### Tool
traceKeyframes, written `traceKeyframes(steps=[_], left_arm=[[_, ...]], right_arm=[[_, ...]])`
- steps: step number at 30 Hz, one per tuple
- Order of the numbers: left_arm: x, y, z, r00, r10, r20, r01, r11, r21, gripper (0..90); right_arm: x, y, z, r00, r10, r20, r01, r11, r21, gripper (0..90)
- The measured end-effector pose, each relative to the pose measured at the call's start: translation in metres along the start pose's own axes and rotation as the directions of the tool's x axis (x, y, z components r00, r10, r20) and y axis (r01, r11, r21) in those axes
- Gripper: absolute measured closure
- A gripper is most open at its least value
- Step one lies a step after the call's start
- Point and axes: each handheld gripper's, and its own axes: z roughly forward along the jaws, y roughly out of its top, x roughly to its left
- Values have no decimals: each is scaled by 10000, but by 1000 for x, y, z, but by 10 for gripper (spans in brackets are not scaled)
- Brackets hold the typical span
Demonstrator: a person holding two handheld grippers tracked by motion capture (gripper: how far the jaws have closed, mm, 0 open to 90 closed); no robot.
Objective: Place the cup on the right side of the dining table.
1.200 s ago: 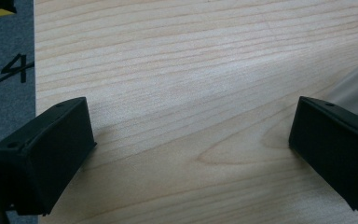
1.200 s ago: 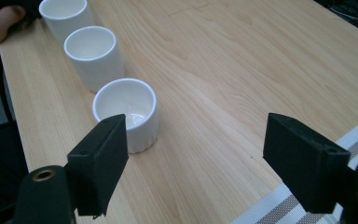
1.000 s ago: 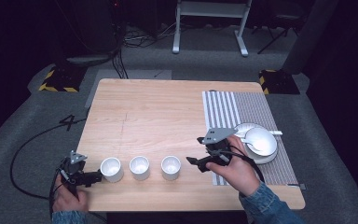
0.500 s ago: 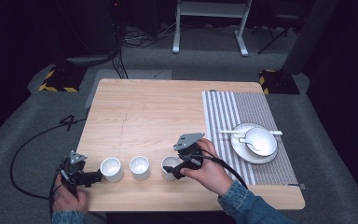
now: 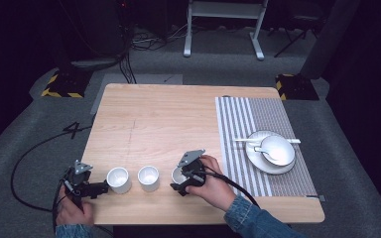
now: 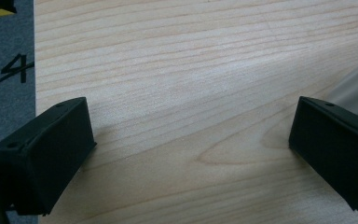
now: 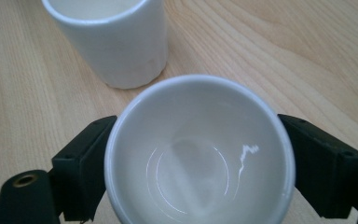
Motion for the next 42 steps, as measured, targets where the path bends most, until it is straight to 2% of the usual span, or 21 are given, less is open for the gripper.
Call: traceKeyframes(steps=[6, 8, 16, 24, 28, 38, 42], left_arm=[[0, 0, 0, 10000, 1, -1, -1, 10000, -3, 1], [0, 0, 0, 10000, 3, -2, -3, 10000, -1, 1], [0, 0, 0, 10000, 2, -2, -2, 10000, -1, 1], [0, 0, 0, 10000, -1, -1, 1, 10000, -1, 1], [0, 0, 0, 10000, 0, -2, 0, 10000, 1, 1], [0, 0, 0, 10000, 2, -2, -2, 10000, 2, 1], [0, 0, 0, 10000, 4, -4, -4, 10000, 2, 1]], right_arm=[[1, -4, 9, 10000, 22, -89, -20, 9997, 237, 187], [1, -5, 13, 9999, -25, -128, 30, 9991, 419, 255], [2, -5, 15, 9998, -196, 31, 193, 9983, 558, 267], [3, -5, 15, 9998, -162, 110, 156, 9984, 542, 271], [3, -2, 13, 9999, -96, -88, 104, 9963, 851, 272], [4, 12, -3, 9997, -186, -130, 195, 9970, 745, 272], [1, 20, -10, 9998, -45, -172, 56, 9982, 596, 272]])
